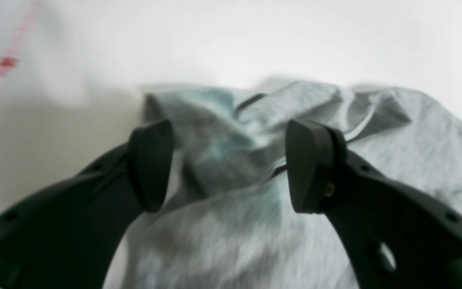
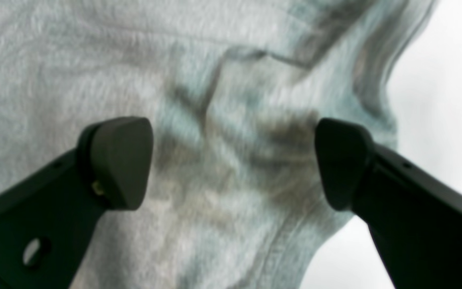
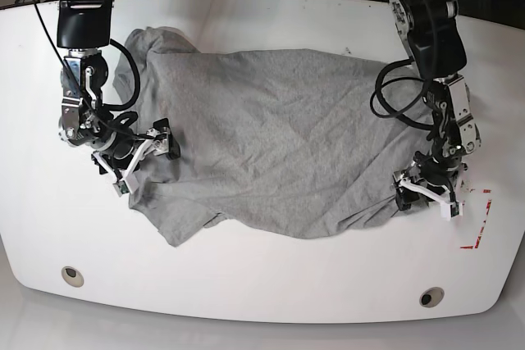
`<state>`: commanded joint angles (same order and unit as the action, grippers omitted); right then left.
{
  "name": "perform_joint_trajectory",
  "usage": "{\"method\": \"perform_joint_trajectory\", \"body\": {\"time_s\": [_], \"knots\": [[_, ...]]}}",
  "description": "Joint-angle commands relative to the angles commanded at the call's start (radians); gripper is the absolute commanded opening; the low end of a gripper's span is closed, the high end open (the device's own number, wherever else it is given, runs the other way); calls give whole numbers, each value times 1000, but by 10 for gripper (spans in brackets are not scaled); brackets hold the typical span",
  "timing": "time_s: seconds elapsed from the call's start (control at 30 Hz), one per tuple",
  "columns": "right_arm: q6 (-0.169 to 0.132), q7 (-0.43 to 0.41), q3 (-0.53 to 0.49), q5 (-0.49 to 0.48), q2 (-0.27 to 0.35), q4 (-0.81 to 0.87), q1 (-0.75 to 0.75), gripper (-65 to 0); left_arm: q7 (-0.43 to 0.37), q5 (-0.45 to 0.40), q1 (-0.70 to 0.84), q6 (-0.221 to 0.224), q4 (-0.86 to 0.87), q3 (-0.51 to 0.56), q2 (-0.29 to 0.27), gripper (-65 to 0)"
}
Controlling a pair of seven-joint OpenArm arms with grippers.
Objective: Layout the t-shirt on the table in an organized manner, then fold the t-shirt properly
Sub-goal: 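Hold the hem with both grippers and tug it to straighten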
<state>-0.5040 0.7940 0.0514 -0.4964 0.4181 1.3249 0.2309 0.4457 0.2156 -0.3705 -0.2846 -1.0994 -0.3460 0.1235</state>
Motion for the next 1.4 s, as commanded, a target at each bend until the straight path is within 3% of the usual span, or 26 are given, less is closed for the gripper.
{"method": "perform_joint_trajectory", "body": {"time_s": [0.47, 0.63, 1.07, 1.4], "knots": [[0, 0, 0, 0, 0, 0, 3, -50, -29, 0, -48, 2, 147, 0, 31, -237], [0, 0, 0, 0, 0, 0, 3, -50, -49, 3, -51, 74, 169, -2, 32, -236], [0, 0, 0, 0, 0, 0, 3, -50, -55, 5, -103, 25, 276, 3, 26, -236], [0, 0, 0, 0, 0, 0, 3, -50, -52, 5, -135, 21, 278, 6, 5, -236]]}}
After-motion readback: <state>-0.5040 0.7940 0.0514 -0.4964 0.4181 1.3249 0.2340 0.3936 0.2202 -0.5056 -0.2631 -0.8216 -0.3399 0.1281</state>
